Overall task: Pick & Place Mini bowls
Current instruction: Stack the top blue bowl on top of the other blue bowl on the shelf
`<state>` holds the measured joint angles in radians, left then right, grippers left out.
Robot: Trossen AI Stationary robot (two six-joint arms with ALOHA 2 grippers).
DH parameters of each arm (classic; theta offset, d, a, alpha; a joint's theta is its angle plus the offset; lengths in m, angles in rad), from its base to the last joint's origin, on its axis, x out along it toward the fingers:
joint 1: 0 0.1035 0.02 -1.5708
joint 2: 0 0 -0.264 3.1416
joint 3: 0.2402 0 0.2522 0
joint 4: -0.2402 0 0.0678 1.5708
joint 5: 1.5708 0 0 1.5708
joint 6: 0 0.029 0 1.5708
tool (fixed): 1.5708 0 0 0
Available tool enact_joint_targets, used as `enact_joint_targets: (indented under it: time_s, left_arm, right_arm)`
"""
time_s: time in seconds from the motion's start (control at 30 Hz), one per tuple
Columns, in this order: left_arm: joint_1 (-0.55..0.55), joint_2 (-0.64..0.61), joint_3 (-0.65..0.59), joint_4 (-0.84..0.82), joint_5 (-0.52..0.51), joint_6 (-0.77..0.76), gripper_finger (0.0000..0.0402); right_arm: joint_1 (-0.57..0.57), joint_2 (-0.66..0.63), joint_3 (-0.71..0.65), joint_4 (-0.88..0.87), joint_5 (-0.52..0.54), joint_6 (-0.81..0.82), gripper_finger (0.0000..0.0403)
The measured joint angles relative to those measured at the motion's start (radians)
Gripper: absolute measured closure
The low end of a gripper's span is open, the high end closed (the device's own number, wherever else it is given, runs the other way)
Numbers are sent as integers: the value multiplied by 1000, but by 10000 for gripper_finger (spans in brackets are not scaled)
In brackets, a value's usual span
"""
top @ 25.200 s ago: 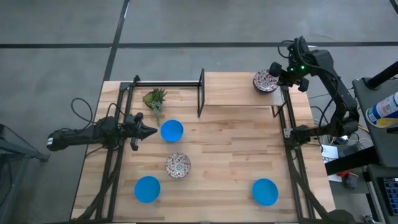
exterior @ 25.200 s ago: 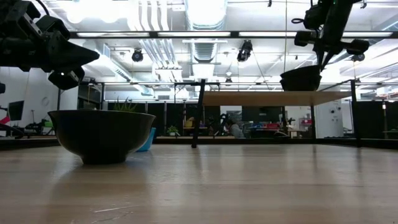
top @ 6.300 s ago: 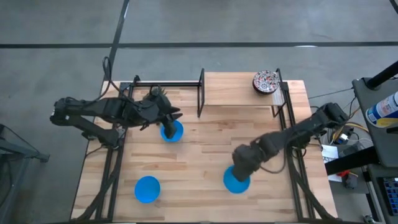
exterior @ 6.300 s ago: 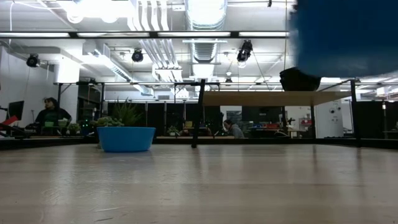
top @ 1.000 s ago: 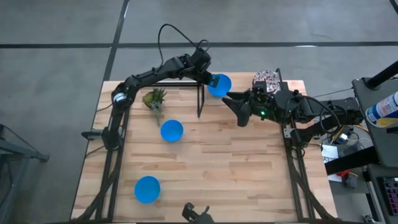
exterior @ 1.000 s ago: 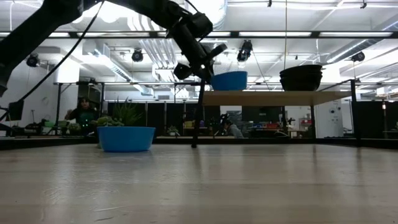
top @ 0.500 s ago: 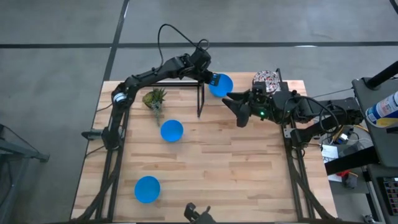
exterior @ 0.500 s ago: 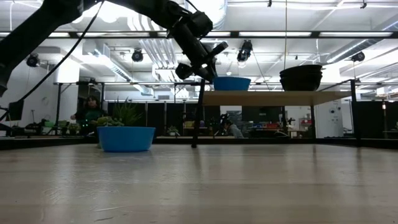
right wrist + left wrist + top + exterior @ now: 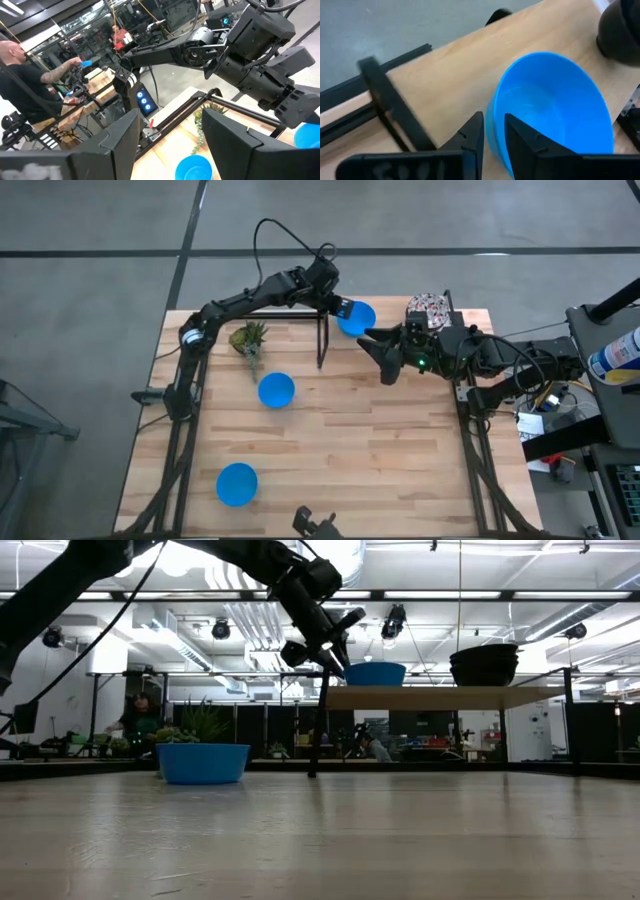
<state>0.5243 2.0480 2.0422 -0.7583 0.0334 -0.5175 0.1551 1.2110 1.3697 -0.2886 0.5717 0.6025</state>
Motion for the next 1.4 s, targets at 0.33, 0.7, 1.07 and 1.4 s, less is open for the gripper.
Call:
enact_joint_targets:
  time_s: [0.33,0.7,1.07,1.4]
  left_arm:
    - [-16,-136,-1,-233,-6,79,333]
    - [-34,-323,-3,-633,-5,291,333]
    - [-42,-450,-276,-672,-4,287,333]
    - [-53,-522,-694,-422,-3,242,333]
  right_arm:
    - [0,0,0,2,0,-8,193]
    - [-1,0,0,9,-7,-24,193]
    - [-1,0,0,9,-3,-31,193]
    - [-1,0,0,10,0,-30,193]
